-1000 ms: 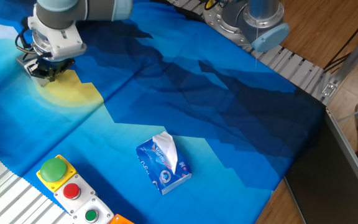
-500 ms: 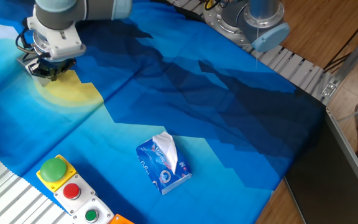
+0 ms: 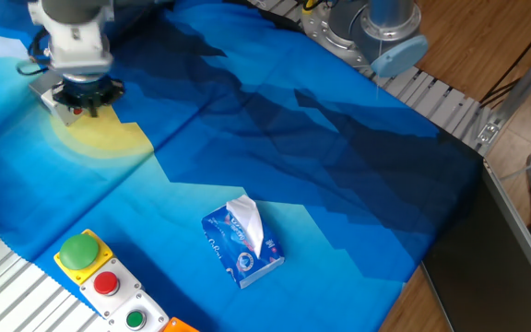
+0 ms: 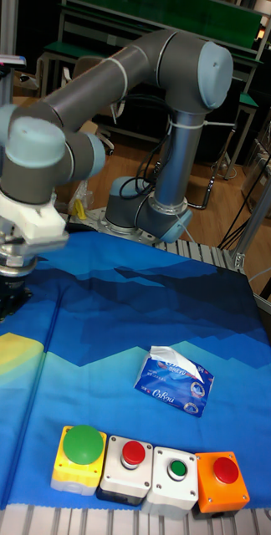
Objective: Press the button horizontally
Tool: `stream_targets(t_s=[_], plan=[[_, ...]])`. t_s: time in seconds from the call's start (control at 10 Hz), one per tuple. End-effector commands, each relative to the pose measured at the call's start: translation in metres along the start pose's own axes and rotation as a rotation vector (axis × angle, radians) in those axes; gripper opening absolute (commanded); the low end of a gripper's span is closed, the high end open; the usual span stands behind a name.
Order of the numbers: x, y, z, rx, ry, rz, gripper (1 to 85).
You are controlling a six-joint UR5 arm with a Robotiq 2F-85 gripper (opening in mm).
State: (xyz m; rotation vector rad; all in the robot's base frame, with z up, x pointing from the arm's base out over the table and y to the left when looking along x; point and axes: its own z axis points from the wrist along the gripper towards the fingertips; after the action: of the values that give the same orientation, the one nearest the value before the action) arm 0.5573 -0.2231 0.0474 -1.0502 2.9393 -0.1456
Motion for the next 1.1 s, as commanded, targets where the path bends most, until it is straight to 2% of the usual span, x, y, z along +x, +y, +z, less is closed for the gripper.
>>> stream_targets(t_s=[0.0, 0.1, 0.2, 0.3, 0.6, 0.7, 0.8, 0.9, 1.0], plan=[[-0.028, 0.034, -0.034, -0.177, -0.119, 0.455, 1.0], [-0.027, 0.024, -0.043, -0.153, -0.131, 0.567, 1.0], [-0.022, 0.023, -0.058, -0.157, -0.120, 0.664, 1.0], [-0.027, 0.029, -0.071, -0.185, -0.135, 0.749, 1.0], [-0.041, 0.047, -0.087, -0.212, -0.175, 0.856, 1.0], [-0.040, 0.044, -0.085, -0.201, -0.182, 0.857, 1.0], [-0.032, 0.030, -0.082, -0.177, -0.170, 0.824, 1.0], [-0.022, 0.014, -0.079, -0.165, -0.159, 0.765, 1.0], [-0.018, 0.015, -0.078, -0.156, -0.147, 0.691, 1.0]])
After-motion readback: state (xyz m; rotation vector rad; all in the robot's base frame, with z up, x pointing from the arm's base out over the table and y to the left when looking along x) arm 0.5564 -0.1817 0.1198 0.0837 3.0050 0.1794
